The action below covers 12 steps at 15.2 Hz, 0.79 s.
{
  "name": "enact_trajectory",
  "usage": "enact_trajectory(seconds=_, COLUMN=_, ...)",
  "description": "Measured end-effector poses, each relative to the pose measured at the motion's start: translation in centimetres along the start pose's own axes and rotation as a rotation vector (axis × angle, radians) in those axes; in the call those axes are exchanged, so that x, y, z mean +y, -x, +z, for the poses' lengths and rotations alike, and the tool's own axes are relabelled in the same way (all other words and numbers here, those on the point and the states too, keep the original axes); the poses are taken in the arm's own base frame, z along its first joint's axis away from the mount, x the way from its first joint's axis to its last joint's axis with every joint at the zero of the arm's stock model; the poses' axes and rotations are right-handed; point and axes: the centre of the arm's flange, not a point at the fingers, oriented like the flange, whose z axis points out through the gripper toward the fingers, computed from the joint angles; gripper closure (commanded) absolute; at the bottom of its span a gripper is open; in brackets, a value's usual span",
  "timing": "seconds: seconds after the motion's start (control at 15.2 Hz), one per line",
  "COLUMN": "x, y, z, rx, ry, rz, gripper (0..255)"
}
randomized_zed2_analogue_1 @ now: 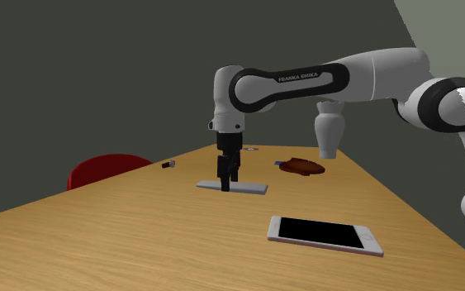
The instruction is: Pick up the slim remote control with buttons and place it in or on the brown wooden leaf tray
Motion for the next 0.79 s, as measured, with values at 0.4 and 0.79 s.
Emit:
enact_trajectory(seconds=0.4, x=-0.01, y=0.02, z=0.01, rx=0.0, ry=0.0, rz=0.0, gripper=255)
enact_trajectory(seconds=0.79, x=-0.01, y=0.01, z=0.03, rx=0.0, ry=0.0, rz=0.0, gripper=255)
